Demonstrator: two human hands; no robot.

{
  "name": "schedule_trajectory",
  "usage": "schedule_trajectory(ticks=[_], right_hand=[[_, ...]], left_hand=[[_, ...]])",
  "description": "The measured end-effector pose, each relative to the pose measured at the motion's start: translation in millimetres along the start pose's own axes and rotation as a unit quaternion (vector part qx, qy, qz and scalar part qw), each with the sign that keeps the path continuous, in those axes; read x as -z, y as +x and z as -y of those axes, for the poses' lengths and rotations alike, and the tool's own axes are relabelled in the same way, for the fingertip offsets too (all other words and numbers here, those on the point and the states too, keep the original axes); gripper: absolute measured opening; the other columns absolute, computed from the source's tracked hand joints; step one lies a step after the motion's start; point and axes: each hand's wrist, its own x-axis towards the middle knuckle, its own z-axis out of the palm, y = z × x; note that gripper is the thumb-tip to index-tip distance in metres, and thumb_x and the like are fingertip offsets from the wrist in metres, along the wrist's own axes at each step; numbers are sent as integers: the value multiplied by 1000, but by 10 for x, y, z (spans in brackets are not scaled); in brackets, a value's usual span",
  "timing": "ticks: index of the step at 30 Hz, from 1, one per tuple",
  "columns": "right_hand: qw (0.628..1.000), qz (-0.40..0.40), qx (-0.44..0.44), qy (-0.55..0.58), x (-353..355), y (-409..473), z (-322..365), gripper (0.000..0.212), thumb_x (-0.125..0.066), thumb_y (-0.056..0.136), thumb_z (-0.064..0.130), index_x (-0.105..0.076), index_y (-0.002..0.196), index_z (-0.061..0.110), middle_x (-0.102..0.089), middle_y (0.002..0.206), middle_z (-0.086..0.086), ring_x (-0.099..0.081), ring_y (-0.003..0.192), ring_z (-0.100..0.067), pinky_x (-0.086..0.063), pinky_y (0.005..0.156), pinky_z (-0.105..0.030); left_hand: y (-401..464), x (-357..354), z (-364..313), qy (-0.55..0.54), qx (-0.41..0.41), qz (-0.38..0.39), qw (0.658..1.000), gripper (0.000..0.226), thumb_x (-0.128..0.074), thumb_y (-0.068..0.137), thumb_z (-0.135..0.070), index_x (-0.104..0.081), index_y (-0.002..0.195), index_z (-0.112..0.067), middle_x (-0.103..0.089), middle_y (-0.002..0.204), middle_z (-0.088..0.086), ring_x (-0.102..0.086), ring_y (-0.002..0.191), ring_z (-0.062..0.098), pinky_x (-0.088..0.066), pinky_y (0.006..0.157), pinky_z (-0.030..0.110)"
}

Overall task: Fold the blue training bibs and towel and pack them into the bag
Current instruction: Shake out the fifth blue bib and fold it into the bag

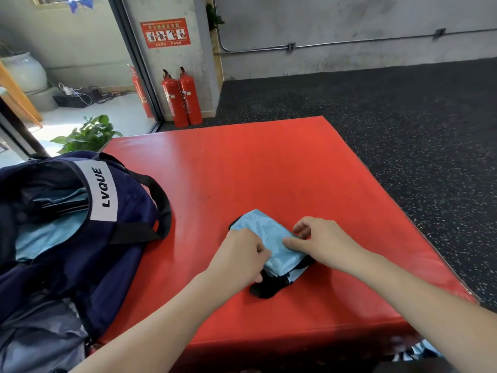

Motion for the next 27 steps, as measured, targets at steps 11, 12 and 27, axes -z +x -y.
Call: schedule_trajectory(ticks=[11,12,27], right_hand=[[993,77,8,85,-36,70,114,19,-81,75,23,-75,94,23,-71,81,8,-63,71,-11,-50,67,-29],[990,85,16,113,-27,54,120,17,-80,75,18,-74,90,21,-68,74,9,-57,66,-9,-46,62,-28],[928,193,30,319,-10,-228,295,42,-85,78,10,-67,117,15,-75,101,-5,-71,91,-20,-59,76,-37]], left_hand=[[169,268,314,-23,-79,-116,990,13,-80,81,-35,-77,91,-42,-52,121,-22,-45,116,1,-36,92,20],[193,301,386,-73,-71,-87,991,16,-82,79,-33,-78,90,-44,-46,133,-21,-39,125,0,-32,101,22],[-101,537,573,-254,-57,-85,962,15,-74,90,-14,-79,95,-28,-75,96,-21,-65,93,-10,-41,81,2]])
